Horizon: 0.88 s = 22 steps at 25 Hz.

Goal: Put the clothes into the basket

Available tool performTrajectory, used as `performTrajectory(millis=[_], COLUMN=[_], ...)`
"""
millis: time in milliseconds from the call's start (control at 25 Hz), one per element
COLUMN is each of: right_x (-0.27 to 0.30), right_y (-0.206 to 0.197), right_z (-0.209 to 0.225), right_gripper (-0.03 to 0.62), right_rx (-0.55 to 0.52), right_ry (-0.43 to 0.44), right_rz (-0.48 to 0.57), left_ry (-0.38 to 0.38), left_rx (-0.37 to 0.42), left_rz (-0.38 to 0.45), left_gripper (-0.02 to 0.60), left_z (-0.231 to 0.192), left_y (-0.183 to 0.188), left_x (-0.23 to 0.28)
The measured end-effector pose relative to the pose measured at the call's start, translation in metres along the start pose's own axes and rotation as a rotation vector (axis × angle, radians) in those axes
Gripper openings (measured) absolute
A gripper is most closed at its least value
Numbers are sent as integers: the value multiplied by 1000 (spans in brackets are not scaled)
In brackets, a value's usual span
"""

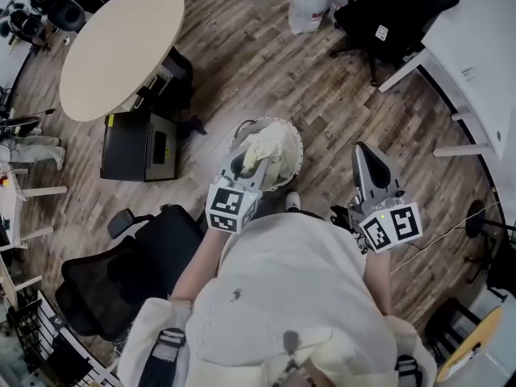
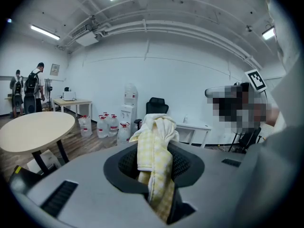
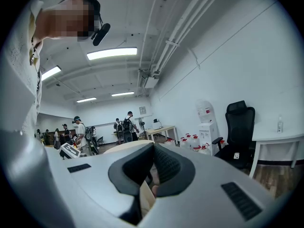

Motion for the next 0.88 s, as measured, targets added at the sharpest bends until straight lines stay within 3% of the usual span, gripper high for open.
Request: performTrajectory(millis=[880], right_x=[35], right_y=[-28], right_z=[15], right_gripper=[8], right_rx=[28], right_ry=[-178], right_rz=[-38], left_ry=[-165], left_rx=[43], left_rz=[-246], left_gripper=[115], left_z=[-45], left_y=[-83], left_x=[81])
Point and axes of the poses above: the fingertips, and each gripper's own axes: x forward along the fingers, z to its right, y out of its top, the point moved 4 cm from there along -x, backward along the fingers, and after that the axes turned 7 degrees about -y, right-handed, at the moved point
